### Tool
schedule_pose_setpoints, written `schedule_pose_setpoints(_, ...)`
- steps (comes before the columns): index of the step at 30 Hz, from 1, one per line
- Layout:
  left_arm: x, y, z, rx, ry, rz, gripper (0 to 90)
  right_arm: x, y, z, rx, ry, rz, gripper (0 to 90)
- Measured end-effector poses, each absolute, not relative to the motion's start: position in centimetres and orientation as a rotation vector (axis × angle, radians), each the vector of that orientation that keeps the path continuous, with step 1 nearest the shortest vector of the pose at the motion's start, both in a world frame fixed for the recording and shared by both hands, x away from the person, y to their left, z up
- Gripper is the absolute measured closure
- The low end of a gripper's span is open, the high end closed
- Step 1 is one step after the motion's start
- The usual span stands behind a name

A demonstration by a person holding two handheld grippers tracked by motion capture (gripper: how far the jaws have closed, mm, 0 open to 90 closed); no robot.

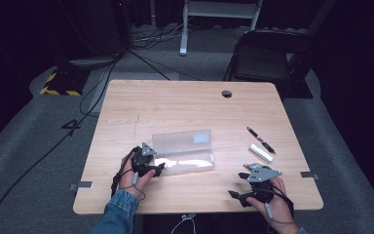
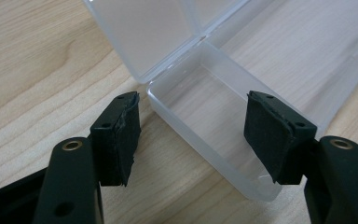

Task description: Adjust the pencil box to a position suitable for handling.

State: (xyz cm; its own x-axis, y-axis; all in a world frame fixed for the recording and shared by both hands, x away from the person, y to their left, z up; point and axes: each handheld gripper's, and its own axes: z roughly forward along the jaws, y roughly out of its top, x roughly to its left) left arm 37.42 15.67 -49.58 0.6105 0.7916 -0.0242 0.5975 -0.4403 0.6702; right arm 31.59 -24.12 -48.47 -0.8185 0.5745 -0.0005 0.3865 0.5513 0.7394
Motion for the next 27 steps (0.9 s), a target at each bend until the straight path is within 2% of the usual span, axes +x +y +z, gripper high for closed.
schedule_pose_setpoints(13,36.3,14.7,-49.7,2.208,1.008,0.362,38.6,32.1,-25.2,-47.3,0.816,2.493,1.152,22.9)
schedule_pose_setpoints(27,34.6,12.9,-49.7,2.234,0.918,0.317,38.5,33.2,-30.5,-44.6,0.981,2.312,1.190,22.7)
